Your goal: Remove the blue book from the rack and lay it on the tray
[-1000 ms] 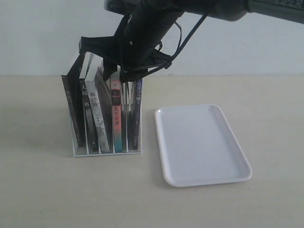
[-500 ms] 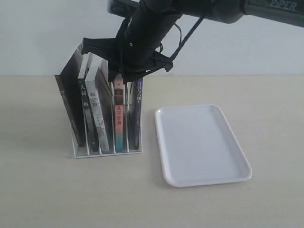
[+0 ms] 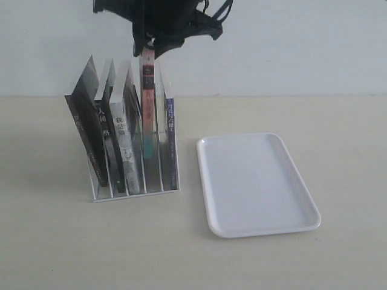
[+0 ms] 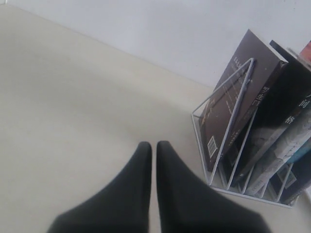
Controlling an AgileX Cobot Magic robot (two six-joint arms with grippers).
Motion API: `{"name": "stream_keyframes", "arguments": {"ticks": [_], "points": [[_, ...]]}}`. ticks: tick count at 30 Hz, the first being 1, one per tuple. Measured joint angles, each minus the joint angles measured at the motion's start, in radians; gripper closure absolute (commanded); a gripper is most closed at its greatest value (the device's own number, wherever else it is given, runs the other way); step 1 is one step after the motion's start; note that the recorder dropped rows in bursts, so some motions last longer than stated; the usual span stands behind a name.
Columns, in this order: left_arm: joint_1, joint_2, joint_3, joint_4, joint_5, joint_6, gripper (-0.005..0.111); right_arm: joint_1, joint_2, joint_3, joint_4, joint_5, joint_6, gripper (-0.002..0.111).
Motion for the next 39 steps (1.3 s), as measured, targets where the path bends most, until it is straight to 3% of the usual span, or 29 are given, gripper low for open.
{"name": "stream_keyframes", "arguments": {"ticks": [39], "points": [[0.000,0.000,0.000,0.000,0.000,0.000,0.103,0.000,0.083,-0.058,-0.013,0.082,-0.002,0.108]]}}
